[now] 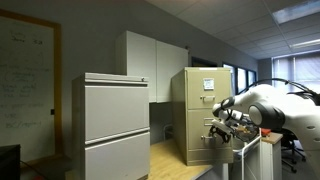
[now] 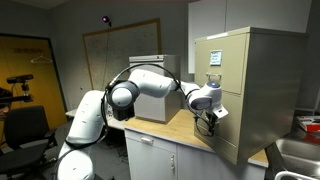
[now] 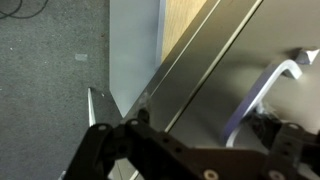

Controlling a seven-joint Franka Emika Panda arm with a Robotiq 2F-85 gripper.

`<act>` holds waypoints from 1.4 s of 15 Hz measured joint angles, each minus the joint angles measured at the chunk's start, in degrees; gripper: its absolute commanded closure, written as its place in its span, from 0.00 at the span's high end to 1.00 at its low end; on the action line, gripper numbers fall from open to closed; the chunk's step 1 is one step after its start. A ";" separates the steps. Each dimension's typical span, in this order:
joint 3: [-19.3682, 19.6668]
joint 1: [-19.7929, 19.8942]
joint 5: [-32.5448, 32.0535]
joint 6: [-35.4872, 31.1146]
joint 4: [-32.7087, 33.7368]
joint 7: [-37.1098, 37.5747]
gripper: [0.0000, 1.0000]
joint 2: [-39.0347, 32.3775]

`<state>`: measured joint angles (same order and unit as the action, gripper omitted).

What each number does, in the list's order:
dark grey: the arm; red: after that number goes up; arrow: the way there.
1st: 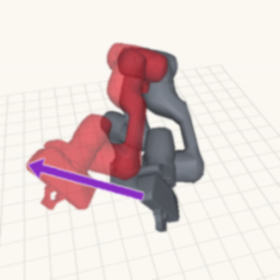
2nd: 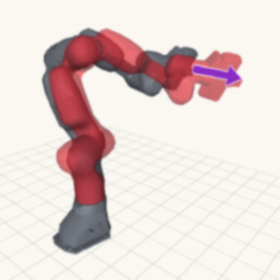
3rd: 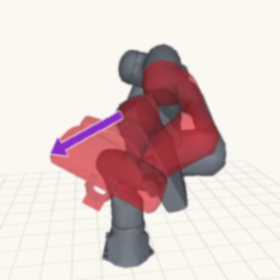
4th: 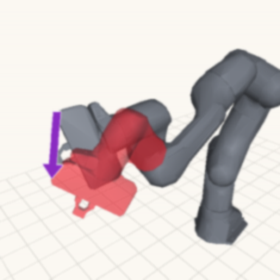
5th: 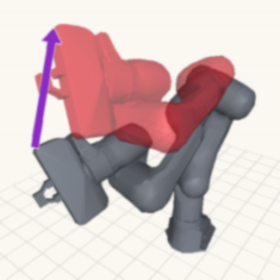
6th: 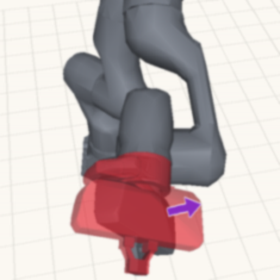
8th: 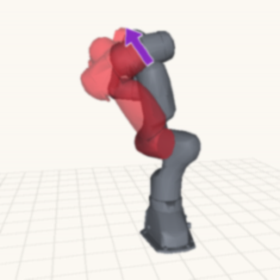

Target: Open the bottom drawer of the cabinet at the right

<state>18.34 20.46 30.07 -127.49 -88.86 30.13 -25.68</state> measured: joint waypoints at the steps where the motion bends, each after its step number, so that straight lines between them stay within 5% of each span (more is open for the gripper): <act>1: -0.09 -0.05 -0.47 0.09 0.27 0.60 0.64 0.01; 7: -1.39 -0.13 -2.59 1.34 3.74 4.45 0.16 -0.67; 21: -2.12 -0.13 -3.59 0.88 3.82 4.31 0.12 -0.50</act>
<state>16.23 20.33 26.48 -126.62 -85.04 34.43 -26.18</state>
